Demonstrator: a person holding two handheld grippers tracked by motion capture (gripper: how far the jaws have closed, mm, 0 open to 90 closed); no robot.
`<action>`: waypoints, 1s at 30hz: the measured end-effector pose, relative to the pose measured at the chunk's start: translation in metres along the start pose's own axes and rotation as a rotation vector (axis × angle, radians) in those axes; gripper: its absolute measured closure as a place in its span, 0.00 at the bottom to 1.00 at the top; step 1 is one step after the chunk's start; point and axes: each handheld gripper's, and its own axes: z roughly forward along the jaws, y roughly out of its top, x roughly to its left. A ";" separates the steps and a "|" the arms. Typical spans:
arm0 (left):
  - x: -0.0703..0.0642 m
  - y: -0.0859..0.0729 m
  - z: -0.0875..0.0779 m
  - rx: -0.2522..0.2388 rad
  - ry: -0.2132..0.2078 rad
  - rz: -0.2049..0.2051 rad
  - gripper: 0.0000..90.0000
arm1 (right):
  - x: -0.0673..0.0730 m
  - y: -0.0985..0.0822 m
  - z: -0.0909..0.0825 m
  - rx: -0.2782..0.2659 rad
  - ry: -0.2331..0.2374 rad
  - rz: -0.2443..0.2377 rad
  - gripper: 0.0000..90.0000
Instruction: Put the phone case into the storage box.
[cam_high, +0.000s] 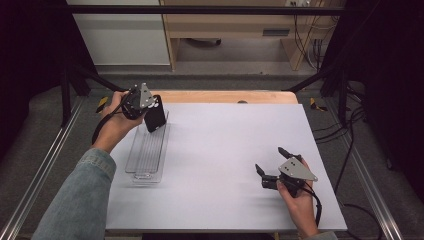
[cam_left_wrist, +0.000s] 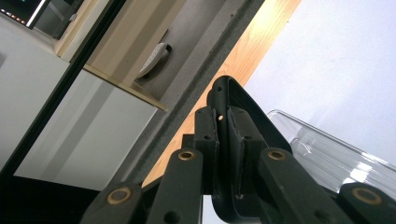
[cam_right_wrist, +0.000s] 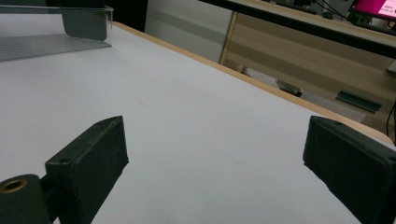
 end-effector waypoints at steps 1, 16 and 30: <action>0.000 0.000 0.000 -0.001 0.000 0.000 0.92 | 0.000 0.000 0.000 0.000 0.000 0.000 0.07; 0.002 -0.003 0.004 0.024 -0.012 0.009 0.87 | 0.001 0.000 0.000 0.002 0.002 -0.001 0.07; 0.001 -0.008 0.004 0.048 0.017 -0.011 0.77 | 0.001 0.000 0.001 0.003 0.003 0.000 0.07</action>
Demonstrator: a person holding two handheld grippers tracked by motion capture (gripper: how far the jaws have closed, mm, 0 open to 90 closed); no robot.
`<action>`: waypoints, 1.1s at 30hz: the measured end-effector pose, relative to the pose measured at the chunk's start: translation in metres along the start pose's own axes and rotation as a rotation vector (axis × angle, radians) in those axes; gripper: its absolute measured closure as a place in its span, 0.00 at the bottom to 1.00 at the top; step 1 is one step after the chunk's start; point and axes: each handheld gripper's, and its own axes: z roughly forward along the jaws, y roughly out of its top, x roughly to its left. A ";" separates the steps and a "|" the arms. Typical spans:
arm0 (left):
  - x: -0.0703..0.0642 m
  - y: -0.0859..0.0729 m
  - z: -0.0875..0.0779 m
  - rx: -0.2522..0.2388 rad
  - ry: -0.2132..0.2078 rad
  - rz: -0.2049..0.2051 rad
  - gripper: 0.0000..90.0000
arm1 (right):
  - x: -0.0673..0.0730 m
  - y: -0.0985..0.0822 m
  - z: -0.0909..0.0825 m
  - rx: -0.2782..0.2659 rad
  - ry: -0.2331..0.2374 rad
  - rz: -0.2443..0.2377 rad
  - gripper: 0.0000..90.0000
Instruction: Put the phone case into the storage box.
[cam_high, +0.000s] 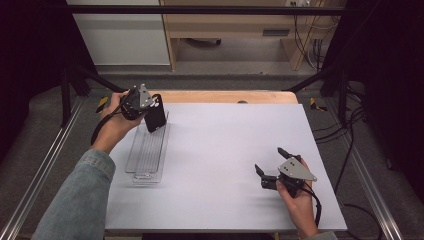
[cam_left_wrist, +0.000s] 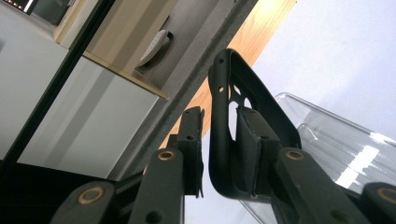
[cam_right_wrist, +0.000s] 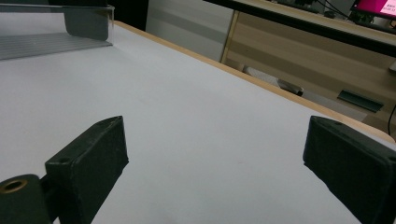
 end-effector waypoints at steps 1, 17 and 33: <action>0.000 -0.001 -0.001 0.003 0.007 -0.004 0.75 | 0.000 0.000 0.000 0.001 0.000 0.000 0.07; -0.006 -0.022 0.000 0.023 0.101 -0.196 0.53 | 0.002 0.000 0.001 0.001 0.004 -0.004 0.07; -0.005 -0.022 -0.001 -0.019 0.082 -0.281 0.52 | 0.001 0.000 0.001 0.003 0.003 -0.001 0.07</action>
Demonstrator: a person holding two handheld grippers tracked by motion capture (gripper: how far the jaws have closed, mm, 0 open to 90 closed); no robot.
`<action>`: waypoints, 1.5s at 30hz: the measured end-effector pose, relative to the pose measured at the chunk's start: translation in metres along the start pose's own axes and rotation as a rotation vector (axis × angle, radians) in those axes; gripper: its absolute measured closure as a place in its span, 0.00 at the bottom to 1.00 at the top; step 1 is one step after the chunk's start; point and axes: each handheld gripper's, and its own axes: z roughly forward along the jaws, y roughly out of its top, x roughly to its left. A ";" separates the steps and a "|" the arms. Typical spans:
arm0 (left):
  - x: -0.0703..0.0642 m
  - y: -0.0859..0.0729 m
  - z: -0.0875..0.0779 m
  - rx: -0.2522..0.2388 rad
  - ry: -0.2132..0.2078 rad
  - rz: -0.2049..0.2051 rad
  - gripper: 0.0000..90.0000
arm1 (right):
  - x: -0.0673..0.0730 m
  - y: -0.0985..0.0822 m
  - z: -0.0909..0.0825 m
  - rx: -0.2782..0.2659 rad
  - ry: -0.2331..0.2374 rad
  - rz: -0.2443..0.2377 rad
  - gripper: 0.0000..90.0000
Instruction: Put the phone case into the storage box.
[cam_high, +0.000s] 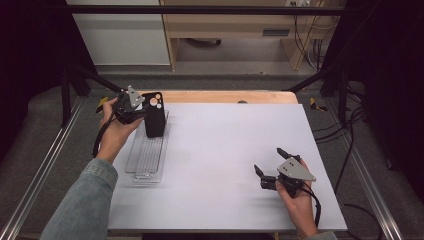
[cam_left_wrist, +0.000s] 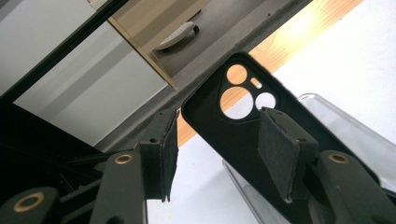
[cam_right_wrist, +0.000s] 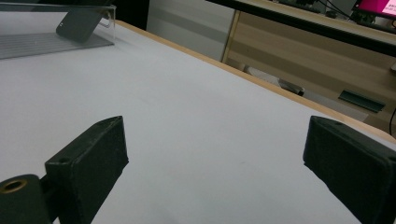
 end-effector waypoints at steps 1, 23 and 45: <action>0.000 0.001 -0.001 -0.008 0.001 -0.001 0.51 | 0.000 0.000 0.000 0.000 0.000 0.001 0.07; -0.011 0.006 -0.008 -0.009 -0.041 -0.092 0.31 | 0.000 0.001 -0.001 -0.008 -0.004 0.000 0.07; -0.023 0.012 -0.017 -0.047 -0.124 -0.215 0.16 | -0.001 0.001 -0.002 -0.009 -0.007 0.003 0.07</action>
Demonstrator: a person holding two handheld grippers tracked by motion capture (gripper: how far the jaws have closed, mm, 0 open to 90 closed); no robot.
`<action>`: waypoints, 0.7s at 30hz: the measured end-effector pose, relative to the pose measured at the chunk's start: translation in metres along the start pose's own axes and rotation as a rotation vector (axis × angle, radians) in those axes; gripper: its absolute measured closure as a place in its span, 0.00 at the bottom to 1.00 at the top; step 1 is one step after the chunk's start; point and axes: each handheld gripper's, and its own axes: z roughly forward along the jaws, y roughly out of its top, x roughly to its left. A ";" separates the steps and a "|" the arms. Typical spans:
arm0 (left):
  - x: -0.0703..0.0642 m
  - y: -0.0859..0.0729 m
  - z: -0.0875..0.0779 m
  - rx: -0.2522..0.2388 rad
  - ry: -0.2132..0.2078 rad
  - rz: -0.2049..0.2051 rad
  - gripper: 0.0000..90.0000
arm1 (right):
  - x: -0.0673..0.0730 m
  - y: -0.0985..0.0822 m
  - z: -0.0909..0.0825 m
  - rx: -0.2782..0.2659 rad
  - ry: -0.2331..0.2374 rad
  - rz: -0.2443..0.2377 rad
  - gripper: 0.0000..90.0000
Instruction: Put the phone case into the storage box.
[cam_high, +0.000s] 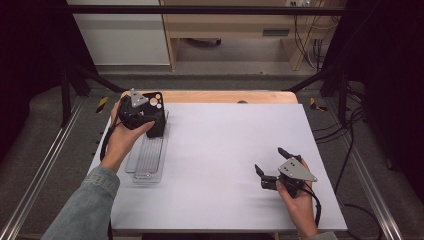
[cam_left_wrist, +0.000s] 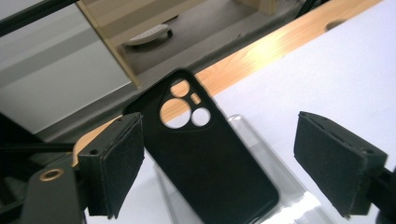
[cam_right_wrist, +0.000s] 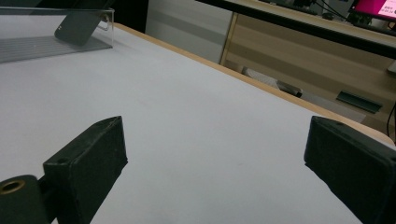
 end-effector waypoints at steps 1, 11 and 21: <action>-0.001 0.001 -0.001 -0.005 0.001 0.000 0.16 | 0.000 0.000 0.000 0.000 0.001 0.000 0.07; -0.012 0.002 -0.005 -0.020 -0.025 0.006 0.11 | 0.000 0.000 0.000 0.000 0.000 0.004 0.07; -0.027 0.001 -0.007 -0.025 -0.065 0.029 0.08 | 0.000 0.000 0.000 -0.001 0.000 0.001 0.07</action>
